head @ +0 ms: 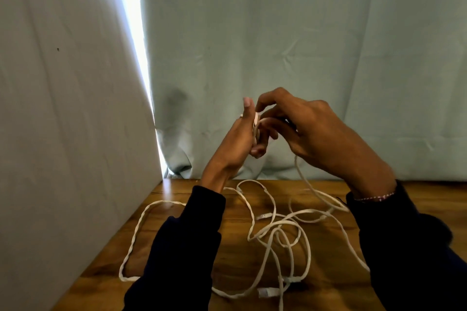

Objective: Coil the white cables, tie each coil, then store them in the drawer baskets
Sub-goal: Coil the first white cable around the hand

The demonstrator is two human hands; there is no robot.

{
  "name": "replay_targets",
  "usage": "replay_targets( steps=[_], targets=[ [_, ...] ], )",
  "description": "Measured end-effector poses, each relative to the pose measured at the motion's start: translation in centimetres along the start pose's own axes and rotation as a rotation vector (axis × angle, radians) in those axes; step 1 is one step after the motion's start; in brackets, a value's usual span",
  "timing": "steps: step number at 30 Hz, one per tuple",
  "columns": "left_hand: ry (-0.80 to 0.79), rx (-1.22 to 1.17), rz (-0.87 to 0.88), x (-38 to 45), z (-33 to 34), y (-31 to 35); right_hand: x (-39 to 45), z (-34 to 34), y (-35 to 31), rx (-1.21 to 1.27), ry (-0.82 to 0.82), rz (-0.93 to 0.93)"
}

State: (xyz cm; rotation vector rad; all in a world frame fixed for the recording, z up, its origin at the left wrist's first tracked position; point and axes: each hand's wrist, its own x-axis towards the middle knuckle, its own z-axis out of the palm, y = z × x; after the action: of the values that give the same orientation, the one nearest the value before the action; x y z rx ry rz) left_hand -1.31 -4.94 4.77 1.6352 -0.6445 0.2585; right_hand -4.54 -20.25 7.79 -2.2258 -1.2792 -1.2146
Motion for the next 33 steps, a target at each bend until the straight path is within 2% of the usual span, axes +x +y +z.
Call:
replay_targets(
  steps=[5,8,12,15,17,20,24,33],
  targets=[
    [-0.287,-0.129,-0.048,0.1,0.0,-0.3,0.0,-0.6,0.8,-0.158,0.155,-0.098],
    [-0.476,-0.271,-0.055,0.1,-0.1,-0.1,-0.4,-1.3,1.9,-0.195,0.236,-0.07],
    [-0.665,-0.455,-0.029,-0.2,0.0,0.8,-1.0,-0.6,3.5,-0.207,0.233,-0.093],
    [-0.731,-0.495,-0.017,-0.5,-0.1,1.5,-1.2,0.3,4.4,-0.2,0.208,-0.085],
    [-0.712,-0.5,-0.038,-0.5,0.0,2.0,-1.3,0.7,4.7,-0.146,0.185,-0.049],
    [-0.585,-0.498,-0.036,-0.4,0.1,2.1,-1.2,1.2,4.2,0.027,0.093,0.075],
    [-0.494,-0.622,0.052,-0.5,0.3,2.2,-0.8,2.2,3.4,0.015,-0.193,0.307],
    [-0.007,-0.699,0.12,-0.7,-0.5,0.9,-0.7,2.9,1.0,0.016,-0.522,0.321]
  ],
)
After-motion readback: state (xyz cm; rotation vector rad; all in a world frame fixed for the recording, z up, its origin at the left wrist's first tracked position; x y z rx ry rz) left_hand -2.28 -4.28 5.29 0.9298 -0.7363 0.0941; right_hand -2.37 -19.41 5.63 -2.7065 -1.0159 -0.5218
